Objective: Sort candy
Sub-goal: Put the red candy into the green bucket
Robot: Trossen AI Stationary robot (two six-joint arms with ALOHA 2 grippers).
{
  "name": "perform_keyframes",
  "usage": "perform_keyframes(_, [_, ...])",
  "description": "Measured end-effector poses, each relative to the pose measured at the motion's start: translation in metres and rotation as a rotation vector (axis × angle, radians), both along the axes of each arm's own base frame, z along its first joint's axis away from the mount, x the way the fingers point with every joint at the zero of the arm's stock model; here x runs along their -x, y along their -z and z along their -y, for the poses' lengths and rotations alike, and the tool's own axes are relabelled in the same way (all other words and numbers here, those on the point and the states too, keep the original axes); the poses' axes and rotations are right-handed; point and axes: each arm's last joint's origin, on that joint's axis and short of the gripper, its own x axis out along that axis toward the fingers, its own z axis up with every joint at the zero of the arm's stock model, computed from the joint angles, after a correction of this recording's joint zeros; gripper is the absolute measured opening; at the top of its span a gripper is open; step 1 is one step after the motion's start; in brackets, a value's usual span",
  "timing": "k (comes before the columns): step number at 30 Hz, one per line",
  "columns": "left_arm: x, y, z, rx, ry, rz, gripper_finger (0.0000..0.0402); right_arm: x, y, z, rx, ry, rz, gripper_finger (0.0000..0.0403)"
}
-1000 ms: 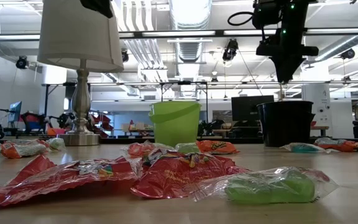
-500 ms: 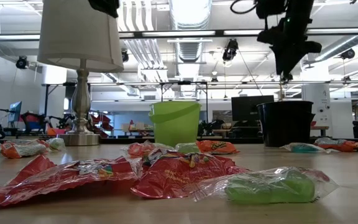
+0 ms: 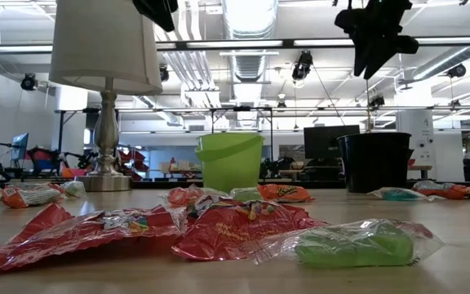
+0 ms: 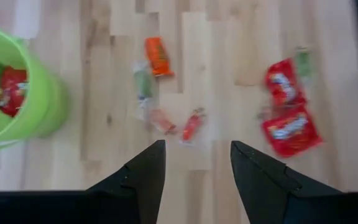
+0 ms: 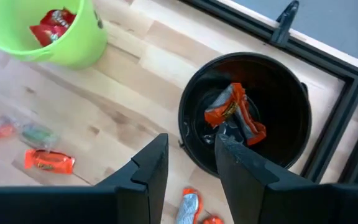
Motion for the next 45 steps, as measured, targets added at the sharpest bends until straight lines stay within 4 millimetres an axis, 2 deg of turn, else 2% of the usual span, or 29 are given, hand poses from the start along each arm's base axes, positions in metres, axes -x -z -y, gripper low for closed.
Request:
perform_keyframes(5, [-0.008, 0.01, 0.001, 0.005, -0.003, -0.043, 0.0169, -0.001, 0.002, -0.002, -0.007, -0.002, -0.004, 0.0143])
perform_keyframes(12, [-0.016, 0.019, 0.004, 0.07, -0.057, -0.068, 0.0208, 0.002, 0.003, -0.003, -0.02, -0.009, -0.037, 0.0161])
perform_keyframes(24, [-0.06, 0.06, 0.018, 0.137, -0.207, -0.08, 0.0217, 0.012, 0.007, -0.009, -0.057, -0.082, -0.171, 0.0159])
perform_keyframes(38, [-0.082, 0.107, 0.077, 0.152, -0.175, -0.112, 0.0217, 0.014, 0.006, -0.01, -0.029, -0.18, -0.204, 0.016])
perform_keyframes(45, [-0.089, 0.132, 0.094, 0.17, -0.207, -0.147, 0.0217, 0.014, 0.006, -0.01, -0.025, -0.192, -0.207, 0.0163])
